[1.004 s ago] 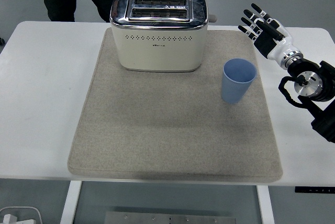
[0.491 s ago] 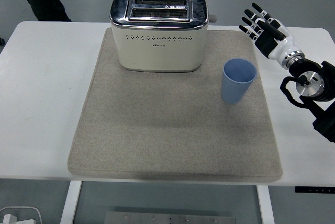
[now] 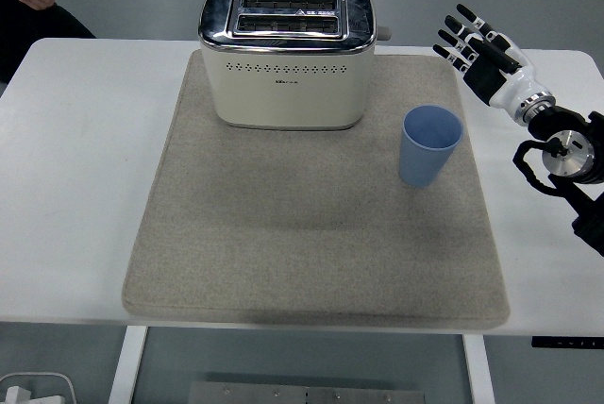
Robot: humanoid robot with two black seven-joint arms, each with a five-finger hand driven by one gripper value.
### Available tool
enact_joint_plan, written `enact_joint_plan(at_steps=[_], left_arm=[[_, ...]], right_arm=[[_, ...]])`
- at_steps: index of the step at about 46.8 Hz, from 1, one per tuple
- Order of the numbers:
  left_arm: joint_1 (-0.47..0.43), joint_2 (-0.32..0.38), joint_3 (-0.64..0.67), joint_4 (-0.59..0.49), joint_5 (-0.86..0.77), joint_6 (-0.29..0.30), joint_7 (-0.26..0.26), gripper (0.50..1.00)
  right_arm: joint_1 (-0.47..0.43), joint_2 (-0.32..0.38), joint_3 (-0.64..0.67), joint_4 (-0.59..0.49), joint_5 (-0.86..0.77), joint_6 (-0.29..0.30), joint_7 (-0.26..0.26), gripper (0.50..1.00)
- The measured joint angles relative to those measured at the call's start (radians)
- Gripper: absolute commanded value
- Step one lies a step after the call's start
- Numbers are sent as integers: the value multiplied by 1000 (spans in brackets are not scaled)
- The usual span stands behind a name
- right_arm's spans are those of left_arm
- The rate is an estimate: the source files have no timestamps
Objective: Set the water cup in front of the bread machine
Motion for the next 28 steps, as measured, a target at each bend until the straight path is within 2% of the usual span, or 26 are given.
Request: enact_joint_plan(at_steps=[28], left_arm=[[0,0,0,0,1,0,0,1000]], right_arm=[[-12,-74,-7,-1,-70,99,0,926]])
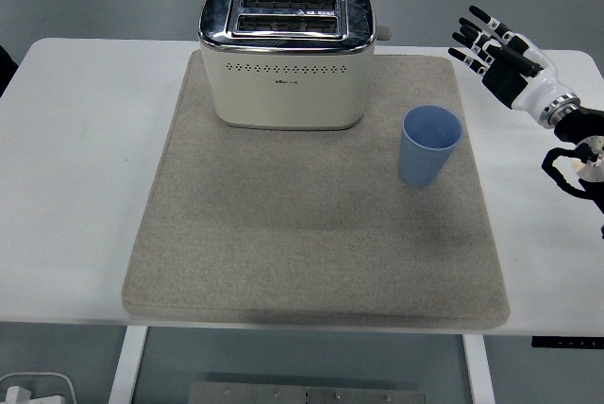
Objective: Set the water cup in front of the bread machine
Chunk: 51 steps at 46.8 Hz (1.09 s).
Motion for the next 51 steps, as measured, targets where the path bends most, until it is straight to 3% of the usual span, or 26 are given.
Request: enact_joint_plan(at_steps=[16,35,51], left_arm=[[0,0,0,0,0,0,0,1000],[0,0,0,0,0,0,0,1000],[0,0,0,0,0,0,0,1000]], right_arm=[[-3,-43,1,1,-54,79,11,926],[-63,-111,3,13,-205,213,108,926],[-113,-152,1,23,-317,264,212,926]])
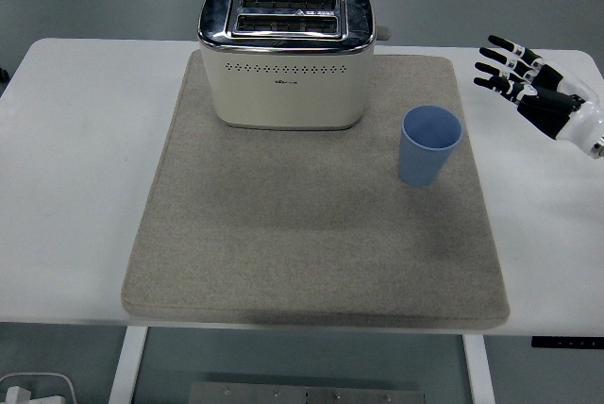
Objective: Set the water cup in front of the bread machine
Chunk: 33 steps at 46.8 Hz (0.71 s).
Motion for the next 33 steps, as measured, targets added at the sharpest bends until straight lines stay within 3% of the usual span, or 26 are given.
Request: enact_joint_plan(at_steps=[16,27,33], left_arm=[[0,0,0,0,0,0,0,1000],[0,0,0,0,0,0,0,1000],[0,0,0,0,-1,0,0,1000]], right_arm=[[-55,-29,-3,28,-164,1,176,926],[-80,-39,-6,50,-241,1,234,926],[-93,-30,-7,51,-270,1,241,926]])
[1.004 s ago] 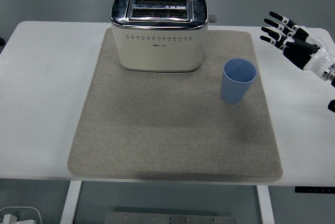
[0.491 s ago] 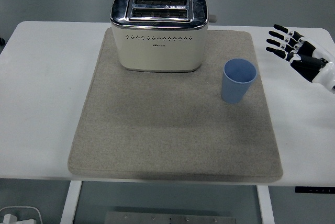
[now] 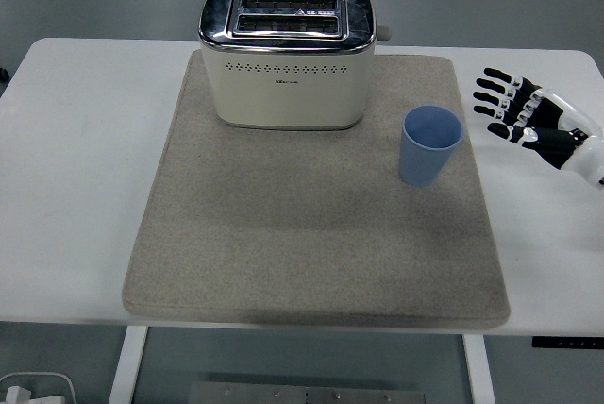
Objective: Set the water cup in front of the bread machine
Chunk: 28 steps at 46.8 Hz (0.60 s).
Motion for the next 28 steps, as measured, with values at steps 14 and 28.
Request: enact_joint_plan(at_steps=[14,28], left_arm=[[0,0,0,0,0,0,0,1000],[0,0,0,0,1,0,0,1000]], right_arm=[[-24,18,-1,35,-47,-14,0,926],[-27,54,-7,37,-62,-69,0,926]])
